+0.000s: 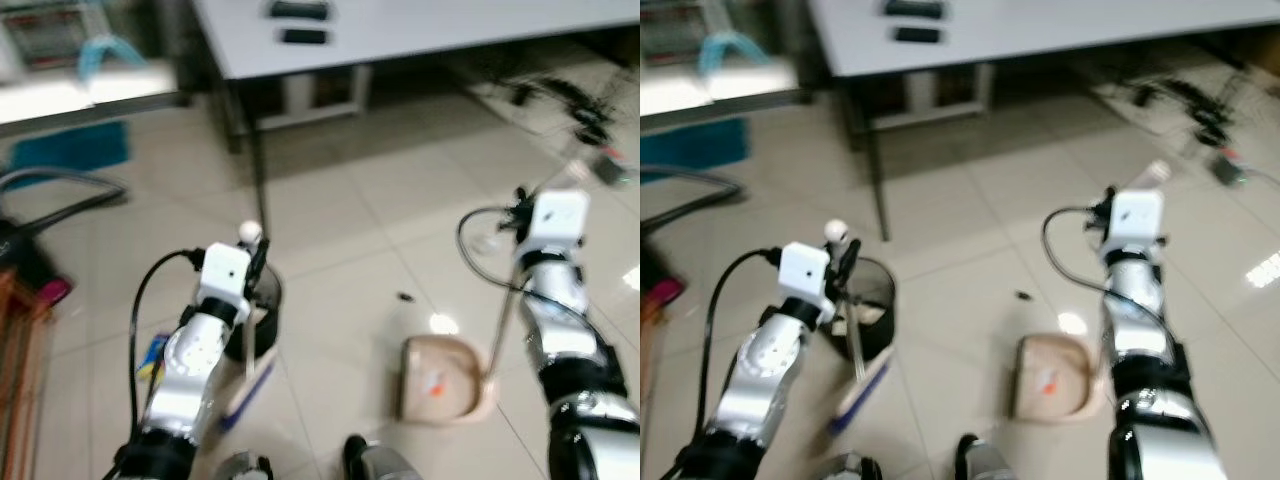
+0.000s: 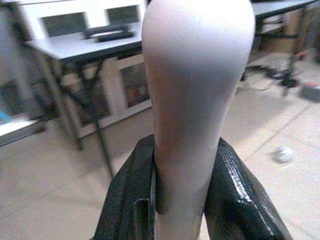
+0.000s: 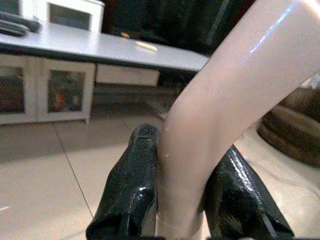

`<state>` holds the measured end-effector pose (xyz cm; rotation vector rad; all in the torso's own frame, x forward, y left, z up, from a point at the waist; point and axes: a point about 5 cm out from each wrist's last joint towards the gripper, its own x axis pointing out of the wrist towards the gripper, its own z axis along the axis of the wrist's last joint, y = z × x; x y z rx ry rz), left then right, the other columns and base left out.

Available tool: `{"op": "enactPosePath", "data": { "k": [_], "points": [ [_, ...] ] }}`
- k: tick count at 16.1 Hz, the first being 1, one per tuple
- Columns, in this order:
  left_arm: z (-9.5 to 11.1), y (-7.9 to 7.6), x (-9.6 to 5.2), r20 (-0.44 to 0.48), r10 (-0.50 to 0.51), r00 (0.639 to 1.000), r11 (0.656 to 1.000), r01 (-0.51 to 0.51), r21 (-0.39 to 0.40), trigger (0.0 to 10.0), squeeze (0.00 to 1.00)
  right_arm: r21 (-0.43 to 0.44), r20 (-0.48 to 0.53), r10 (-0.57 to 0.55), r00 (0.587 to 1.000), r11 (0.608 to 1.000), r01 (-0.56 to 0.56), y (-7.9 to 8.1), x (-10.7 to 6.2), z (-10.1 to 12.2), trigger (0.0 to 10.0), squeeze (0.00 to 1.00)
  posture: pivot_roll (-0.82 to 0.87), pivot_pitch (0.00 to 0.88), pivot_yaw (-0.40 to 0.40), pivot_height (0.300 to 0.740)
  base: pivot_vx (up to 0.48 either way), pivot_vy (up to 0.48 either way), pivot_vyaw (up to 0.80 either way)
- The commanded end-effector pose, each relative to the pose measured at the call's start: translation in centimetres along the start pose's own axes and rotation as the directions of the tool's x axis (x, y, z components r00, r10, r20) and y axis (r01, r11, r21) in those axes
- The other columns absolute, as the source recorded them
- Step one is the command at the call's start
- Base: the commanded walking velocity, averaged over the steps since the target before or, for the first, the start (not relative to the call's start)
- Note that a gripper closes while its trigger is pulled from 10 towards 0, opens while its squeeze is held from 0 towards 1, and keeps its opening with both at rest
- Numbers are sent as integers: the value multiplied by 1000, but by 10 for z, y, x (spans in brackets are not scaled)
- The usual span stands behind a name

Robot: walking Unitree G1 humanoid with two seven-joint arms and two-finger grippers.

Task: Sweep floor

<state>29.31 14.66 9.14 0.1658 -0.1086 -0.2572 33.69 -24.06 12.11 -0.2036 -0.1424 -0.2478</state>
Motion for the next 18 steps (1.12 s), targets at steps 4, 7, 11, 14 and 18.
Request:
{"op": "enactPosePath", "data": {
  "k": [4,7,11,14,18],
  "points": [
    [2,-2,3,26,8,1000,1000,-8,4,10000,0,69,40,-17,999,998,14,5,-9,4,10000,0,24,96,9,740,0,0,-800],
    [3,3,3,24,30,999,999,-30,16,10000,0,79,20,-22,1000,997,20,7,-22,-5,10000,0,21,98,10,740,0,0,-800],
    [4,6,2,25,30,999,999,-31,34,10000,0,86,7,-67,998,994,66,3,-33,-8,10000,0,-7,100,21,740,0,0,-800],
    [11,18,-5,45,63,997,997,-64,35,10000,0,98,59,-65,996,993,59,-1,-26,9,10000,0,-17,103,20,740,0,0,-800],
    [13,24,-13,47,89,995,995,-91,42,10000,0,76,82,-36,996,997,30,3,-21,19,10000,0,-10,107,11,740,0,0,-800]
  ]
}}
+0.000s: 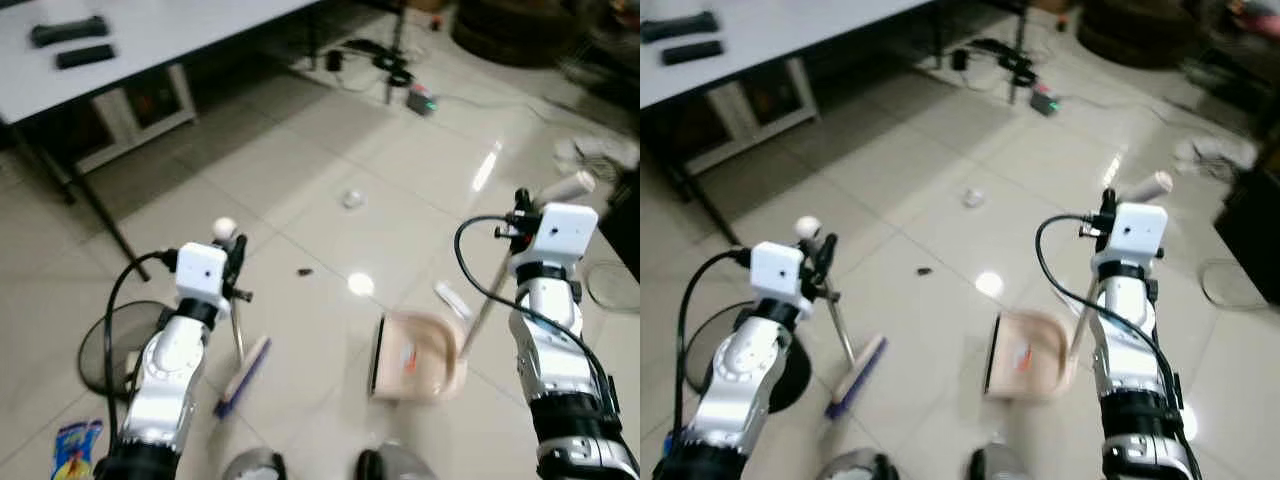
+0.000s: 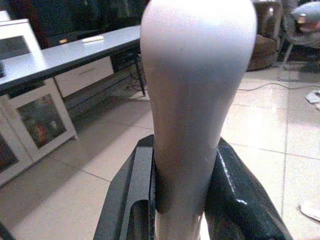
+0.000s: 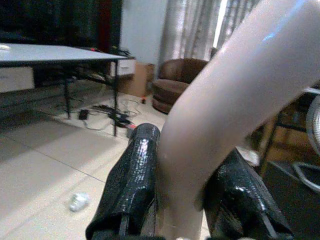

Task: Sweep floor

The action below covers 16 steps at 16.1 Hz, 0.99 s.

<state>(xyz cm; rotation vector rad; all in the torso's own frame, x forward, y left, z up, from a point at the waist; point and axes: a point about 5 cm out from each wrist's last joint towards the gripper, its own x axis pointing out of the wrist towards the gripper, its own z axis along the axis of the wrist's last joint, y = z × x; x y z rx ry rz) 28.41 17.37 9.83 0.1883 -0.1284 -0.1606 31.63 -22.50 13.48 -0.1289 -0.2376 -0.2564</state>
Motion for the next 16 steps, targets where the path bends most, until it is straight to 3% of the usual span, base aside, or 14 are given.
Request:
{"op": "enactPosePath", "data": {
  "k": [1,5,8,13,16],
  "points": [
    [7,-1,2,32,4,999,1000,-4,14,10000,0,-10,-9,-11,1000,1000,11,-4,-1,-1,10000,0,-9,106,8,740,0,0,-800],
    [10,-6,4,25,0,1000,1000,0,-7,10000,0,11,-109,-40,993,999,41,0,-13,-18,10000,0,-9,106,9,740,0,0,-800],
    [8,-9,7,20,-18,1000,1000,18,-9,10000,0,39,-98,-28,995,999,32,8,-16,-15,10000,0,-24,97,26,740,0,0,-800],
    [12,-7,15,25,-22,999,1000,23,-11,10000,0,57,-112,13,994,998,-6,17,-16,-16,10000,0,-28,89,36,740,0,341,-800],
    [12,-6,17,29,-36,999,999,36,-2,10000,0,66,-147,105,984,993,-96,31,-19,-21,10000,0,-21,82,38,740,0,402,-800]
  ]
}}
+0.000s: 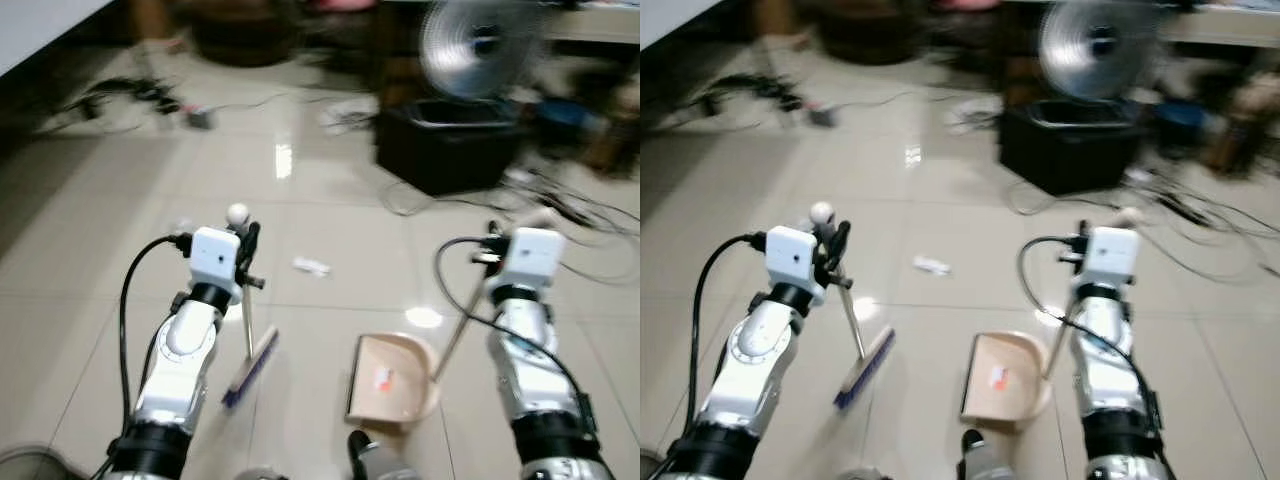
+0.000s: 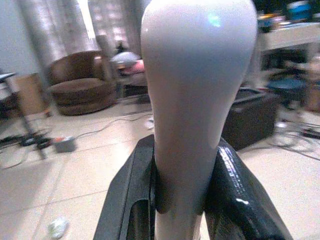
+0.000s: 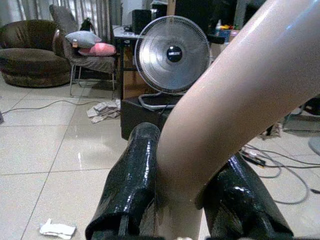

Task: Sweep floor

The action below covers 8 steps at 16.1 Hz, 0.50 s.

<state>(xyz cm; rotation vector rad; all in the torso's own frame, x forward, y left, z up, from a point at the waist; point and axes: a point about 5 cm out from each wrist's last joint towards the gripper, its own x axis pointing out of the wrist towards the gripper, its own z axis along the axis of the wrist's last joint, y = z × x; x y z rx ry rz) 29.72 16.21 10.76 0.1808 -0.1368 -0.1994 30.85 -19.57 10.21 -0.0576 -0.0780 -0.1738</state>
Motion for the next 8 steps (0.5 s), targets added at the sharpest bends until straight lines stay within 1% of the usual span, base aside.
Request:
{"op": "enactPosePath", "data": {
  "k": [1,2,3,5,6,7,8],
  "points": [
    [3,1,0,16,1,1000,1000,-1,7,10000,0,3,5,40,999,999,-40,5,3,4,10000,0,-20,81,37,740,0,401,-800],
    [3,1,0,15,3,1000,1000,-3,7,10000,0,12,-3,51,999,999,-51,7,3,3,10000,0,-17,81,36,740,0,405,-800],
    [3,4,-1,13,24,1000,998,-25,53,10000,0,28,-23,111,994,993,-111,14,2,0,10000,0,-13,77,33,740,0,0,0],
    [0,5,-2,-4,45,999,997,-45,60,10000,0,74,-76,107,991,992,-101,18,2,-6,10000,0,-8,72,29,740,0,-480,0],
    [-1,8,-2,-12,81,997,996,-81,34,10000,0,50,-85,45,995,998,-41,12,5,-6,10000,0,-7,70,27,740,0,0,0],
    [-1,9,-2,-13,87,996,996,-87,29,10000,0,44,-81,35,996,999,-31,11,6,-6,10000,0,-7,70,27,740,0,0,0],
    [0,10,-2,-15,99,995,995,-99,-1,10000,0,-15,-65,1,998,1000,-2,7,9,-3,10000,0,-1,66,23,740,0,0,0]
  ]
}}
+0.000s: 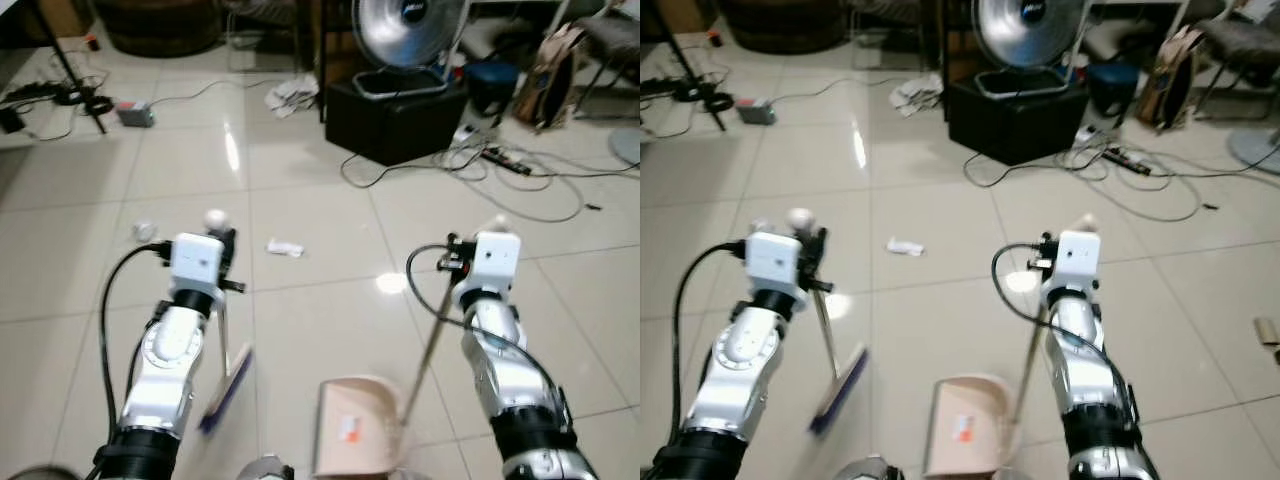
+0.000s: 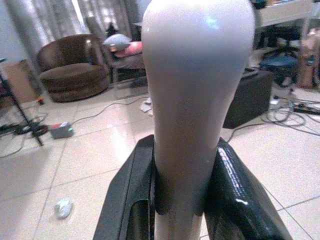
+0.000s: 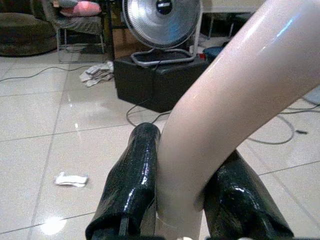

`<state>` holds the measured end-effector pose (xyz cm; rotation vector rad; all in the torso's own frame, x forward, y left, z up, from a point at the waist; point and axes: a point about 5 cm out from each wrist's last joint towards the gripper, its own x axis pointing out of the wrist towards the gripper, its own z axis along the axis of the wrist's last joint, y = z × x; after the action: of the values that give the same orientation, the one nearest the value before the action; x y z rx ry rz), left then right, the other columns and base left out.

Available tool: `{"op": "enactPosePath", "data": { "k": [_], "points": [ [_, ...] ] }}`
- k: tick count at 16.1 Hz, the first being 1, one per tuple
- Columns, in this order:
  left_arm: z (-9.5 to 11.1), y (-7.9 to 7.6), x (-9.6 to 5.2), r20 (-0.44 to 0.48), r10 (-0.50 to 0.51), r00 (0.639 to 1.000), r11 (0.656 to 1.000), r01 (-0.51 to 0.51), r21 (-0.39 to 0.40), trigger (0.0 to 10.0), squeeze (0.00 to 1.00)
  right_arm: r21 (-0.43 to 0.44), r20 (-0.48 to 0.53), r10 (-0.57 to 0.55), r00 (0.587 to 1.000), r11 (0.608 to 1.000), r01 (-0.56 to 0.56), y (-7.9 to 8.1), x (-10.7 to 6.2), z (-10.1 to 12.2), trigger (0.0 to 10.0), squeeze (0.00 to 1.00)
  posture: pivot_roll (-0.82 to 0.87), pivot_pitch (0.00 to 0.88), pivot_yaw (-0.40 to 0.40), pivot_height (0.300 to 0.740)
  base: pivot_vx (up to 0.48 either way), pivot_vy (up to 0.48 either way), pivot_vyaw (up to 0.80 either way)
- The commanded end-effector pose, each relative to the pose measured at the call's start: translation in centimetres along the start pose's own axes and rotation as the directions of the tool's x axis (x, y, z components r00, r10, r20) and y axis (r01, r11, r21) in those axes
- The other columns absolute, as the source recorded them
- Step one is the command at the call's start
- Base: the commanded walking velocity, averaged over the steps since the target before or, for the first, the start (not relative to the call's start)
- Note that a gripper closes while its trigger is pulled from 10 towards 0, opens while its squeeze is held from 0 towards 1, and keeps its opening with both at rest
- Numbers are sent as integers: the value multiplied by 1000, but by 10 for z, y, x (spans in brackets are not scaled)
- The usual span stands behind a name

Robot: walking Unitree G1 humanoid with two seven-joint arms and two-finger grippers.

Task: Sweep floor

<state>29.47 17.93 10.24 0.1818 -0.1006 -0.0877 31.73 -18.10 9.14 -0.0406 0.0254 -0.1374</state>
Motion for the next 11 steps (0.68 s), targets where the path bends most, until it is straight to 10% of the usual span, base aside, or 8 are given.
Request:
{"op": "enactPosePath", "data": {
  "k": [1,11],
  "points": [
    [9,-4,4,36,3,999,1000,-2,-30,10000,0,-49,60,-27,998,998,30,-12,6,12,10000,0,0,64,22,740,0,0,0],
    [17,-2,6,85,-5,996,999,9,-42,10000,0,-30,207,42,977,999,-37,-10,5,31,10000,0,-4,65,25,740,325,0,105]
  ]
}}
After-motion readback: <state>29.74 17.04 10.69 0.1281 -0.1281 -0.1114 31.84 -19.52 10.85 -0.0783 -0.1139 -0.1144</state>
